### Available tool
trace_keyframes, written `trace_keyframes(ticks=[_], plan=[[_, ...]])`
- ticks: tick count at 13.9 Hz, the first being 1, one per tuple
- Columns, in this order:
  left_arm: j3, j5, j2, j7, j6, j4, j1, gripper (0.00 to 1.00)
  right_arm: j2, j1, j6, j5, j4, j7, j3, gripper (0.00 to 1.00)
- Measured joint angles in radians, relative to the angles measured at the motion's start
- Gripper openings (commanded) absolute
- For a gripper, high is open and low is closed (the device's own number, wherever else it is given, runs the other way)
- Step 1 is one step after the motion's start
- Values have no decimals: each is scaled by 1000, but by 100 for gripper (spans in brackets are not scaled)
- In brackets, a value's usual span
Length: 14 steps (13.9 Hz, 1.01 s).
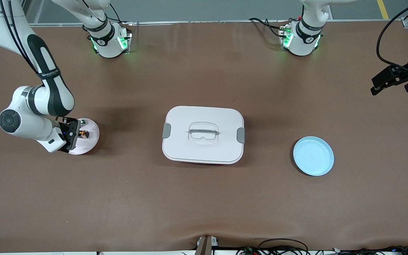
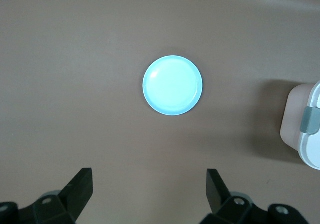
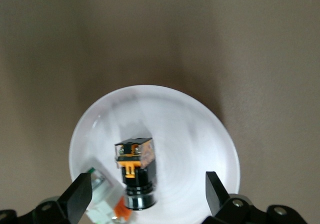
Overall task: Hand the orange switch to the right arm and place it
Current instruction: 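Lower the switch onto the white plate with the right gripper, then open the right gripper to release the switch on the plate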
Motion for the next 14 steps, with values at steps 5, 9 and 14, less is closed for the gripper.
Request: trace_keyframes(ticks=[5,9,14], plan=[[1,0,0,0,0,-1,0,100,-41,25,-50,0,9,340,2,100],[0,0,0,-1,0,-1,0,100,-45,26,-51,-1,16,741,-1,100],[0,-3,0,-1,-2,-12,0,100,-45,26,-51,-2,20,1191,-1,100]])
